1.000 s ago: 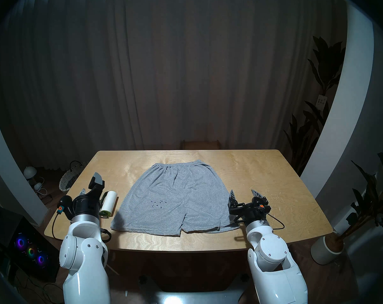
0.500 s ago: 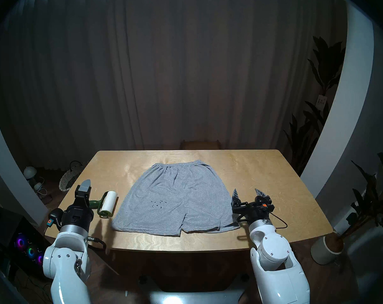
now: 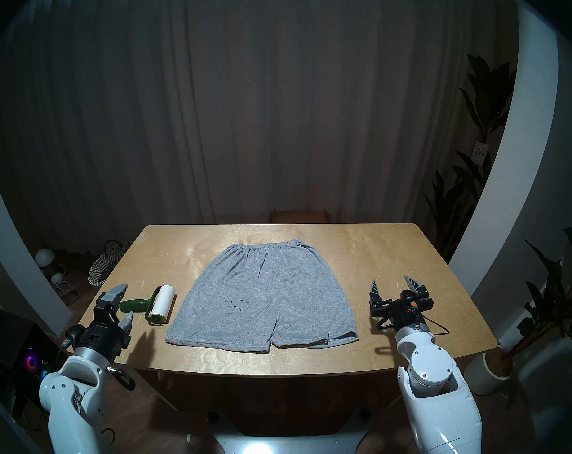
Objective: Remove lint and debris from pants with a lint roller
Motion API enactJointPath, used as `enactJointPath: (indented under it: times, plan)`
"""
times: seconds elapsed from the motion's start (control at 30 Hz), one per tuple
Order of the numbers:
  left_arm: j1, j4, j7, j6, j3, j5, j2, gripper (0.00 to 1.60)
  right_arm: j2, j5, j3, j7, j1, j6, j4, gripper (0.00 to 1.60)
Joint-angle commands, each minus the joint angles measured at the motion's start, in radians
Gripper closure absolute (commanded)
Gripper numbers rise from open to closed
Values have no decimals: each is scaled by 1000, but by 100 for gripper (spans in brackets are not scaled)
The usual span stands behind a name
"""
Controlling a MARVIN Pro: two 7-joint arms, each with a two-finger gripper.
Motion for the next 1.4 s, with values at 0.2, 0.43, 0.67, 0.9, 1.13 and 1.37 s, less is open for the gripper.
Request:
enactJointPath:
  times: [0.2, 0.43, 0.67, 0.9, 1.13, 1.37]
  plan:
    - [-84, -19, 209, 30, -21, -106, 55, 0, 4, -67, -2, -66, 44, -114, 29, 0]
    - [-141, -13, 376, -39, 6, -108, 37, 0, -13, -70, -2, -98, 39, -143, 38, 0]
    - [-182, 18, 459, -84, 31, -117, 32, 0, -18, -72, -2, -108, 30, -154, 29, 0]
    - [-206, 36, 482, -130, 66, -93, 19, 0, -30, -67, -2, -112, 2, -134, -27, 0]
    - [-218, 75, 464, -149, 70, -70, 27, 0, -36, -65, 0, -118, -27, -109, -79, 0]
    - [-220, 100, 445, -151, 65, -59, 38, 0, -37, -66, -2, -123, -49, -85, -125, 0]
